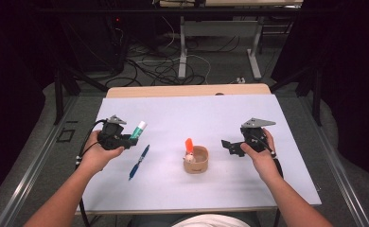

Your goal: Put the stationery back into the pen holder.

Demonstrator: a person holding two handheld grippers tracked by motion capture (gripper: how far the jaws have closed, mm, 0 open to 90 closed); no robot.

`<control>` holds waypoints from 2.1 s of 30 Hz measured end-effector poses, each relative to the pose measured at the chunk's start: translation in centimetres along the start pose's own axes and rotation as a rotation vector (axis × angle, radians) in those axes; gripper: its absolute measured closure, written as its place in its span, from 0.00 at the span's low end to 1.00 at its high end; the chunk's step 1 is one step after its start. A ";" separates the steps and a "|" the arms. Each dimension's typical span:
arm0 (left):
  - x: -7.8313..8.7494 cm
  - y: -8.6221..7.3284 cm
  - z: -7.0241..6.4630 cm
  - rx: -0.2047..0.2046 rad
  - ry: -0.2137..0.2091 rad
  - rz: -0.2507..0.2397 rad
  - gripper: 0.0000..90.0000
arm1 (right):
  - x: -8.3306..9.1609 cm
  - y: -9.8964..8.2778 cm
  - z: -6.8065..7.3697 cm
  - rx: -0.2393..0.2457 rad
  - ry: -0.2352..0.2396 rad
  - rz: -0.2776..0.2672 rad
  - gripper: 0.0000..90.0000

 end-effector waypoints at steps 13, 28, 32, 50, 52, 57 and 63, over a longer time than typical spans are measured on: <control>-0.4 2.4 -1.7 0.026 -0.046 -0.145 0.74 | -0.4 1.4 0.0 -0.033 0.023 -0.051 0.00; -2.3 4.8 -4.4 0.062 -0.122 -0.275 0.74 | -1.3 3.6 0.9 -0.075 0.065 -0.089 0.00; -2.9 5.3 -5.0 0.073 -0.137 -0.290 0.74 | -1.8 4.3 1.2 -0.097 0.083 -0.086 0.00; -5.6 7.3 -7.1 0.128 -0.183 -0.330 0.74 | -3.2 7.5 2.3 -0.302 0.167 -0.160 0.16; -5.8 7.4 -7.3 0.131 -0.189 -0.336 0.74 | -3.3 7.8 2.4 -0.327 0.179 -0.181 0.16; -6.3 7.5 -7.8 0.127 -0.206 -0.334 0.74 | -3.8 8.3 2.6 -0.386 0.223 -0.189 0.23; -6.8 7.7 -8.5 0.121 -0.232 -0.328 0.74 | -4.3 8.7 2.6 -0.498 0.302 -0.228 0.31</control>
Point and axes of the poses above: each handheld gripper's, and its own axes: x roughly backward along the jaws, y roughly out of its top, z roughly to its left, the point moved 1 cm from there along -x, roughly forward along the jaws, and after that the axes turned 1 degree about y, right-handed, at the moved point
